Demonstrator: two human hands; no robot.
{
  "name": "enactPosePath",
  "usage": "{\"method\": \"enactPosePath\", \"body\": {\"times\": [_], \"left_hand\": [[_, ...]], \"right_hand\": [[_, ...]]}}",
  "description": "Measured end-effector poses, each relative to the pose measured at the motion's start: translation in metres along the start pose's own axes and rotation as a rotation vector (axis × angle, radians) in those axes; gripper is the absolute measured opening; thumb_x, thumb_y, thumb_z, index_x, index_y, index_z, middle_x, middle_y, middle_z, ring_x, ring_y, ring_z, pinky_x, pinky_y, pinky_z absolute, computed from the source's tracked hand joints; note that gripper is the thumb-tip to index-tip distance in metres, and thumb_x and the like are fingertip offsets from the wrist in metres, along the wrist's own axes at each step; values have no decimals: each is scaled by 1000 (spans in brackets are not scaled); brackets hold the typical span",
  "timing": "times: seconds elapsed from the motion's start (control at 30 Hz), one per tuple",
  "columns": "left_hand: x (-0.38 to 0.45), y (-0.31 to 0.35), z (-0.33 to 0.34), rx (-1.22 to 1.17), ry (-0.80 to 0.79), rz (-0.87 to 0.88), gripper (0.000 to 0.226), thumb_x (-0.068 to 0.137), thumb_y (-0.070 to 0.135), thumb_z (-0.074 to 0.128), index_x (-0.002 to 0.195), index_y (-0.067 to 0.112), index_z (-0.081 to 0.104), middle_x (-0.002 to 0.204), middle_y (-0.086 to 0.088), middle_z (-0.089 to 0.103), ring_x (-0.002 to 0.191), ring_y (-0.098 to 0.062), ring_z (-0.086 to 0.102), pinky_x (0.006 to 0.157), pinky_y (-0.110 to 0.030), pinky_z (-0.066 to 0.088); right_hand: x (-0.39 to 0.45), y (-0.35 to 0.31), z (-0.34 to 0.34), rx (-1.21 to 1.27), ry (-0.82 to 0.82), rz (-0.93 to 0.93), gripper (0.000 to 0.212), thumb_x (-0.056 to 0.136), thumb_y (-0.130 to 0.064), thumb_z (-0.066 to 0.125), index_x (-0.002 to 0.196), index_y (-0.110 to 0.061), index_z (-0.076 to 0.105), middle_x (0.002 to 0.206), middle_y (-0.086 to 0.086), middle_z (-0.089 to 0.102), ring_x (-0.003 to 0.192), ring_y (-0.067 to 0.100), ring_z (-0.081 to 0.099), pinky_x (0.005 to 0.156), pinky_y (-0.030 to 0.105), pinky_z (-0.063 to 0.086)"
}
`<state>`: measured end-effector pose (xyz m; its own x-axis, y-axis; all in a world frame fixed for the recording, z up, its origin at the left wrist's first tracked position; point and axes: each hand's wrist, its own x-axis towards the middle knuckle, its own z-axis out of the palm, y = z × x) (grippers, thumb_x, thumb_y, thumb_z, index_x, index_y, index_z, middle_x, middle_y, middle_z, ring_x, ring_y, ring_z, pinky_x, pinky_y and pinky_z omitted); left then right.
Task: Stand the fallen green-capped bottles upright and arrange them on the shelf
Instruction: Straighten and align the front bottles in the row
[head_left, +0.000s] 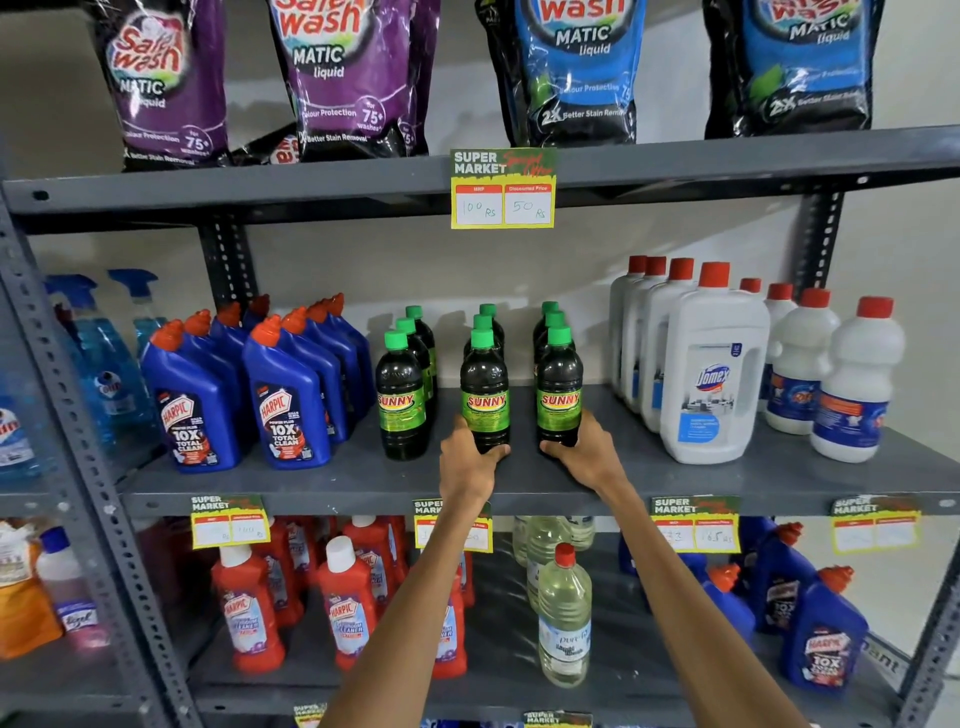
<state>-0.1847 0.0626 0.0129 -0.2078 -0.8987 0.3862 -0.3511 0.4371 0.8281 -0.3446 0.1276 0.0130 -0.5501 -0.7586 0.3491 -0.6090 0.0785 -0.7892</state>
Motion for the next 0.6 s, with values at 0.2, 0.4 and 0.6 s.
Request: {"method": "enactPosePath", "body": {"times": [0.2,0.4,0.6], "left_hand": [[4,-2,0,-10,-14,-5,61,74,21,84,122,4,53,118,-13,67,112,-28,63,86,-29,48],[-31,-20,-29,-115,55,51,89,78,29,80,149,6,32,149,-10,46,138,-20,41,113,-38,37],[-25,-41,-81,-43,334,79,80,81,17,78,147,7,35,148,-9,46,138,-21,40,111,-26,31]], "right_hand": [[-4,-6,-3,2,15,54,70,71,-25,83,127,-5,47,125,13,62,119,32,57,91,31,44],[-52,-21,0,76,257,-18,84,77,-23,79,145,-8,32,142,12,46,133,25,44,110,38,39],[-74,-63,49,88,201,-137,46,84,-19,73,126,-11,56,111,1,66,104,14,63,89,21,49]]}}
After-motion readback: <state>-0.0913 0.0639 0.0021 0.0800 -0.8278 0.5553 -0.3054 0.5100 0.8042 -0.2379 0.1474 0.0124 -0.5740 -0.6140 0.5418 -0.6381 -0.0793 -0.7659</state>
